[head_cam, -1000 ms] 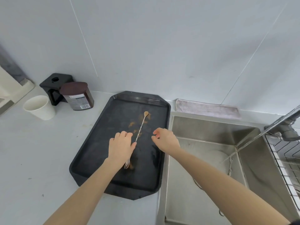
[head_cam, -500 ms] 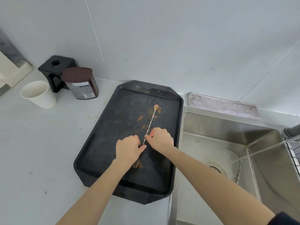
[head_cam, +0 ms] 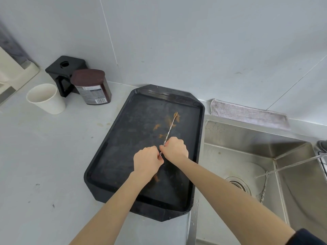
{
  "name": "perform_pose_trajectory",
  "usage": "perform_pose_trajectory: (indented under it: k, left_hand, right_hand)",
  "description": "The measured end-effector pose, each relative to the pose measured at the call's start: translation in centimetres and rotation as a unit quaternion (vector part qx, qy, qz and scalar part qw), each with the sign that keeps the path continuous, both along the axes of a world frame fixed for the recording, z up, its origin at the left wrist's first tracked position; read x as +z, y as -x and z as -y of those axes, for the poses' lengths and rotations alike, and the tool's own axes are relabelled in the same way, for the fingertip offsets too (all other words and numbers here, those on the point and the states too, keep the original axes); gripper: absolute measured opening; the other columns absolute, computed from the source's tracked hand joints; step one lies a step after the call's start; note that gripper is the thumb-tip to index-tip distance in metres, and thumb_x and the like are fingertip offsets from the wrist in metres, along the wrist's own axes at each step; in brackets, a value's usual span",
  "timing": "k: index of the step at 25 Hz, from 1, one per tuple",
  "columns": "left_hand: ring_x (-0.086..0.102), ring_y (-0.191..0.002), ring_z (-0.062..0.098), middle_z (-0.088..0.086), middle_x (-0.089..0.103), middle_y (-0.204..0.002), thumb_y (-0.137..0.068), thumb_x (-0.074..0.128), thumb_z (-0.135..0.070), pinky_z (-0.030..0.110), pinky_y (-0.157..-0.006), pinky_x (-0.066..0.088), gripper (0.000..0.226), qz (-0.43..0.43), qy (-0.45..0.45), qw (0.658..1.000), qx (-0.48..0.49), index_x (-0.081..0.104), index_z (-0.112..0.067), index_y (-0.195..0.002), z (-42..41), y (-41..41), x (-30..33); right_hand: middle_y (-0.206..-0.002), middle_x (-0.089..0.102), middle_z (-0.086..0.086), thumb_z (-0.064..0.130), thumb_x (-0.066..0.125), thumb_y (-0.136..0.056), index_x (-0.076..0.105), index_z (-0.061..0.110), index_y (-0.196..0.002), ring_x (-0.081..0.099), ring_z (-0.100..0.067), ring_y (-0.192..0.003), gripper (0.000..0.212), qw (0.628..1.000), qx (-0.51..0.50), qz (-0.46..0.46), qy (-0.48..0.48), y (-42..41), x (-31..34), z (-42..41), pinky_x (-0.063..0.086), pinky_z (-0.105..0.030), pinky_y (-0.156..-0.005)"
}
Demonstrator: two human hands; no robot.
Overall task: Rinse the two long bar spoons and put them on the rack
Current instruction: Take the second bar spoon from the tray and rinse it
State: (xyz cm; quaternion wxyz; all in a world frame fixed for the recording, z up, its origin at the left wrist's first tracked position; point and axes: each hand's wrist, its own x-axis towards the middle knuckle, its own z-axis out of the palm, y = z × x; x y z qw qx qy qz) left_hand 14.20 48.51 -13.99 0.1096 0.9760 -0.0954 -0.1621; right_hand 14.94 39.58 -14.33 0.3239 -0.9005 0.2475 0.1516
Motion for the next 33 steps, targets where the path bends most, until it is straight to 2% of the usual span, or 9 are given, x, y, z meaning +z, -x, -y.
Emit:
perform_pose_trajectory:
  k: [3, 6, 10, 14, 19, 23, 26, 30, 33]
  left_hand:
    - [0.066, -0.092, 0.022, 0.006, 0.07, -0.103, -0.09, 0.051, -0.029, 0.03, -0.082, 0.052, 0.023, 0.001, 0.025, 1.0, 0.003, 0.062, -0.014, -0.103, 0.1, 0.2, 0.4]
    - [0.065, -0.093, 0.022, 0.005, 0.07, -0.103, -0.09, 0.051, -0.028, 0.031, -0.082, 0.051, 0.022, 0.009, 0.052, 0.999, 0.002, 0.062, -0.014, -0.103, 0.2, 0.6, 1.1]
    - [0.064, -0.092, 0.021, 0.005, 0.07, -0.103, -0.09, 0.051, -0.026, 0.031, -0.082, 0.051, 0.02, 0.018, 0.085, 0.996, -0.004, 0.061, -0.014, -0.103, 0.9, 1.2, 2.3]
    - [0.065, -0.091, 0.021, 0.004, 0.07, -0.102, -0.089, 0.053, -0.025, 0.03, -0.082, 0.051, 0.019, 0.022, 0.119, 0.992, -0.017, 0.062, -0.013, -0.101, 1.8, 2.2, 3.4]
    - [0.063, -0.088, 0.02, 0.002, 0.07, -0.098, -0.088, 0.054, -0.024, 0.03, -0.079, 0.05, 0.016, 0.033, 0.152, 0.987, -0.047, 0.061, -0.015, -0.098, 3.7, 3.9, 4.8]
    - [0.055, -0.079, 0.014, -0.002, 0.065, -0.09, -0.088, 0.053, -0.023, 0.029, -0.077, 0.048, 0.014, 0.034, 0.175, 0.981, -0.076, 0.06, -0.015, -0.097, 5.5, 6.0, 5.6]
    - [0.051, -0.077, 0.013, -0.007, 0.056, -0.084, -0.087, 0.053, -0.021, 0.028, -0.074, 0.045, 0.013, 0.042, 0.196, 0.975, -0.094, 0.058, -0.014, -0.097, 7.3, 7.8, 6.1]
    - [0.05, -0.076, 0.015, -0.007, 0.054, -0.082, -0.084, 0.054, -0.019, 0.029, -0.073, 0.043, 0.009, 0.023, 0.226, 0.969, -0.1, 0.058, -0.014, -0.091, 10.9, 10.2, 6.2]
    - [0.05, -0.074, 0.016, -0.007, 0.054, -0.081, -0.084, 0.055, -0.017, 0.027, -0.069, 0.041, 0.001, 0.001, 0.247, 0.963, -0.105, 0.055, -0.017, -0.085, 13.9, 11.6, 5.8]
  right_hand:
    - [-0.095, 0.07, -0.014, 0.023, 0.056, -0.087, 0.066, 0.003, -0.094, 0.065, -0.022, -0.078, 0.024, 0.995, -0.056, 0.017, -0.078, 0.1, -0.5, 0.6, 0.055, -0.031, -0.073]
    - [-0.076, 0.065, -0.007, 0.019, 0.055, -0.089, 0.068, 0.002, -0.087, 0.052, -0.011, -0.059, 0.021, 0.981, -0.097, 0.055, -0.159, 0.7, 0.4, 1.6, 0.047, -0.022, -0.061]
    - [-0.065, 0.058, 0.003, 0.021, 0.056, -0.088, 0.064, 0.01, -0.085, 0.056, -0.013, -0.072, 0.014, 0.958, -0.144, 0.092, -0.23, 1.6, 1.7, 3.1, 0.049, -0.028, -0.076]
    - [-0.065, 0.06, 0.007, 0.023, 0.056, -0.087, 0.057, 0.02, -0.079, 0.06, -0.015, -0.08, 0.008, 0.936, -0.174, 0.133, -0.274, 2.6, 3.0, 5.2, 0.046, -0.03, -0.08]
    - [-0.07, 0.062, 0.005, 0.022, 0.057, -0.086, 0.056, 0.024, -0.071, 0.061, -0.01, -0.073, 0.015, 0.913, -0.201, 0.19, -0.301, 4.9, 5.6, 8.4, 0.045, -0.021, -0.065]
    - [-0.073, 0.063, 0.004, 0.019, 0.059, -0.085, 0.058, 0.021, -0.074, 0.063, -0.011, -0.074, 0.011, 0.897, -0.206, 0.23, -0.317, 7.9, 6.9, 11.0, 0.049, -0.028, -0.076]
    - [-0.071, 0.063, 0.006, 0.015, 0.058, -0.084, 0.059, 0.021, -0.076, 0.06, -0.014, -0.075, 0.01, 0.89, -0.215, 0.245, -0.318, 10.1, 7.8, 13.0, 0.045, -0.027, -0.073]
    - [-0.077, 0.064, 0.001, 0.009, 0.058, -0.082, 0.058, 0.026, -0.073, 0.06, -0.015, -0.078, 0.02, 0.883, -0.227, 0.258, -0.321, 12.8, 8.9, 15.8, 0.042, -0.027, -0.072]
    - [-0.076, 0.064, 0.003, 0.011, 0.058, -0.081, 0.058, 0.029, -0.074, 0.06, -0.018, -0.083, 0.019, 0.885, -0.236, 0.269, -0.298, 14.7, 9.2, 18.4, 0.043, -0.028, -0.072]
